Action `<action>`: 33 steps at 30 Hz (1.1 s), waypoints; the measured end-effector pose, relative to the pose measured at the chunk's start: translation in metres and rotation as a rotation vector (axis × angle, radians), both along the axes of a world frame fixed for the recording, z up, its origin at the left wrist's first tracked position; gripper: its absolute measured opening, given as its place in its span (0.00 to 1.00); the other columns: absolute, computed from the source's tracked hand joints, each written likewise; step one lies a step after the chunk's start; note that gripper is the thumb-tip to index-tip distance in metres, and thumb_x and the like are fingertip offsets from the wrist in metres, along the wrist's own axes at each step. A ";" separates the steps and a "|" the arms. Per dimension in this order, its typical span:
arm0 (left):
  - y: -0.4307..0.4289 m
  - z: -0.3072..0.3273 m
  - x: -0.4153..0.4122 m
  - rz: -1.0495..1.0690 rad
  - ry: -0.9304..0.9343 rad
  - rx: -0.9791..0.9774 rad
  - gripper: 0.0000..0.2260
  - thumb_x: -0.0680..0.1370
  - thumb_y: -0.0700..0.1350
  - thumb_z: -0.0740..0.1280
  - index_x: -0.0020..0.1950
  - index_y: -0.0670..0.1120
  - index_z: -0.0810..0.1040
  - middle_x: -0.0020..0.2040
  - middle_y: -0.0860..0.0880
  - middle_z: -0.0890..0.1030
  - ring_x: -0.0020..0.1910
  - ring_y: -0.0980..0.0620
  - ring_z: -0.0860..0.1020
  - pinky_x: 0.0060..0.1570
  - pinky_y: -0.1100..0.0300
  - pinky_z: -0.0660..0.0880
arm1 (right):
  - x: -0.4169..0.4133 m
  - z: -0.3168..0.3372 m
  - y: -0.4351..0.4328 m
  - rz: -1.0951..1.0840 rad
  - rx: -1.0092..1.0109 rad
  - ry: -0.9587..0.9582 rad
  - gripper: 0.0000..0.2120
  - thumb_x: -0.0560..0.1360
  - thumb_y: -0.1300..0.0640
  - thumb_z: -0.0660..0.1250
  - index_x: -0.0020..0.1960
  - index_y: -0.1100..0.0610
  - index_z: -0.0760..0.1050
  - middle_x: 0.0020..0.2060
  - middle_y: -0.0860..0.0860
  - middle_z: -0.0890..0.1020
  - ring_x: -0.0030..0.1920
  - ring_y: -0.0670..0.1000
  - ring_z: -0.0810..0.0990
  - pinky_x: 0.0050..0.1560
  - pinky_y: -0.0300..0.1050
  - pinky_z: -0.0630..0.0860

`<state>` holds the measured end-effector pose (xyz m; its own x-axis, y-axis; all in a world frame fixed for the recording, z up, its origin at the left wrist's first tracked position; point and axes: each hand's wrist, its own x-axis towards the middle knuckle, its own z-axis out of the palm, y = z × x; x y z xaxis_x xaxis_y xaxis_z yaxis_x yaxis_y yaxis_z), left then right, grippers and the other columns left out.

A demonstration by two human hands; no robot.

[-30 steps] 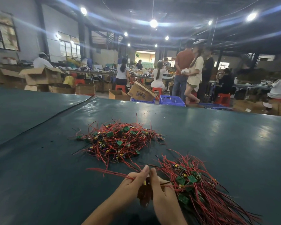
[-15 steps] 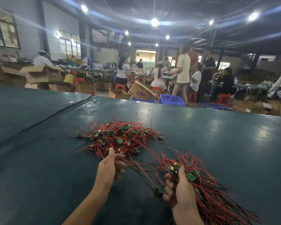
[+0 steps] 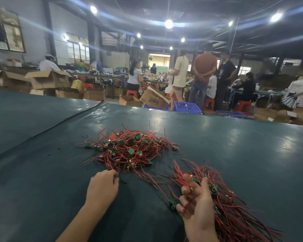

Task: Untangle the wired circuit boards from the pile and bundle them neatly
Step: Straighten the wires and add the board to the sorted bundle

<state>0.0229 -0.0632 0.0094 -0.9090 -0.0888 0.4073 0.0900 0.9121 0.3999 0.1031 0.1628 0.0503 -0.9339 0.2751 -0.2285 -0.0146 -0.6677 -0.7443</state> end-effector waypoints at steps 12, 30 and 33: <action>0.048 0.026 0.035 -0.469 0.438 0.473 0.07 0.71 0.35 0.68 0.43 0.46 0.83 0.36 0.55 0.80 0.35 0.59 0.77 0.35 0.67 0.74 | -0.007 -0.014 -0.008 0.104 0.383 -0.057 0.17 0.79 0.45 0.61 0.50 0.57 0.81 0.27 0.50 0.77 0.23 0.46 0.68 0.21 0.36 0.62; 0.077 0.024 0.045 -0.476 -0.276 0.958 0.30 0.76 0.64 0.54 0.28 0.42 0.76 0.27 0.44 0.78 0.26 0.50 0.75 0.30 0.60 0.72 | 0.006 -0.015 -0.023 0.049 0.880 0.302 0.18 0.78 0.52 0.63 0.34 0.52 0.85 0.31 0.53 0.85 0.35 0.52 0.83 0.43 0.43 0.78; 0.077 0.023 0.041 -0.422 -0.525 1.006 0.25 0.79 0.59 0.58 0.32 0.45 0.81 0.28 0.47 0.80 0.26 0.53 0.77 0.26 0.63 0.72 | 0.012 -0.012 -0.027 0.078 0.919 0.370 0.20 0.74 0.47 0.63 0.30 0.56 0.83 0.26 0.52 0.83 0.27 0.50 0.79 0.33 0.40 0.75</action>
